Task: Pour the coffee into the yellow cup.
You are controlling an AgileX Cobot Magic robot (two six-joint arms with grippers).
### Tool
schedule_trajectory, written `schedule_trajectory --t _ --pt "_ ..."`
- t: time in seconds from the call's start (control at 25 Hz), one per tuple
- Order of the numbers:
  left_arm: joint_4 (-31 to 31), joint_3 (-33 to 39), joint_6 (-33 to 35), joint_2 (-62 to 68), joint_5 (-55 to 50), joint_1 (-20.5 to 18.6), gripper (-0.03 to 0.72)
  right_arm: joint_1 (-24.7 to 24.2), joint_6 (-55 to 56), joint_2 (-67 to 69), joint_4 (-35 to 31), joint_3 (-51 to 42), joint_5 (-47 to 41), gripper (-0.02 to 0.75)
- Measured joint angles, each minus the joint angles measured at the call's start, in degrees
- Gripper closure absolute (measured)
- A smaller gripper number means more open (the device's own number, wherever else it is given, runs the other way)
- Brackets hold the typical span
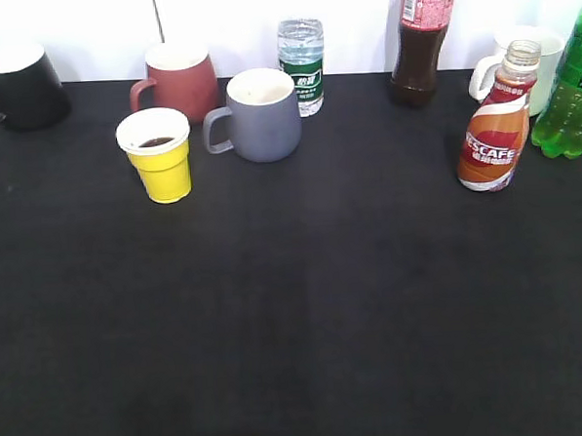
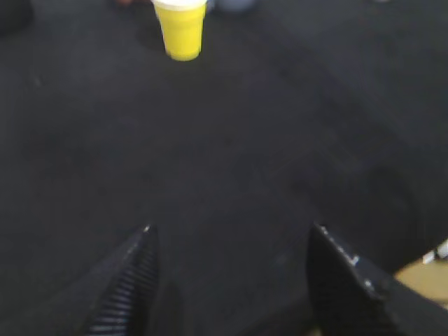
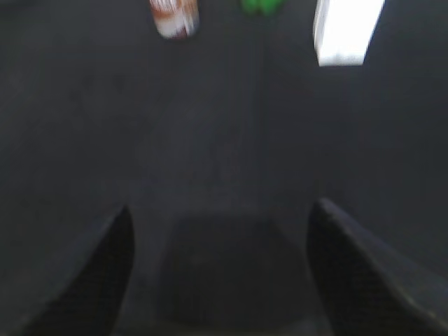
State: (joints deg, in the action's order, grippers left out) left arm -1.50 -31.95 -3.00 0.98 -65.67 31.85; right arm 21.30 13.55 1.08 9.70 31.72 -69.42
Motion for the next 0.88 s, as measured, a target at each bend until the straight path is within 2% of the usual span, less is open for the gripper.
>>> schedule_trajectory --t 0.2,0.52,0.6,0.76,0.88 --pt "0.00 2.13 0.25 -0.19 4.48 0.00 0.190 0.00 -0.32 -0.02 -0.12 -2.78 8.14 0.140" --pt "0.00 2.15 0.37 -0.19 4.48 -0.69 0.190 -0.26 -0.52 0.03 -0.22 -2.84 8.56 0.143" --pt "0.00 2.15 0.37 -0.19 4.48 -4.63 0.190 -3.04 -0.52 0.03 -0.22 -2.84 8.56 0.144" --pt "0.00 2.15 0.37 -0.19 4.48 -16.66 0.190 -13.21 -0.52 -0.67 -0.33 -2.84 8.64 0.146" --pt "0.00 2.15 0.37 -0.19 4.52 -23.38 0.190 -17.97 -0.52 -1.58 -0.53 -2.84 8.70 0.146"
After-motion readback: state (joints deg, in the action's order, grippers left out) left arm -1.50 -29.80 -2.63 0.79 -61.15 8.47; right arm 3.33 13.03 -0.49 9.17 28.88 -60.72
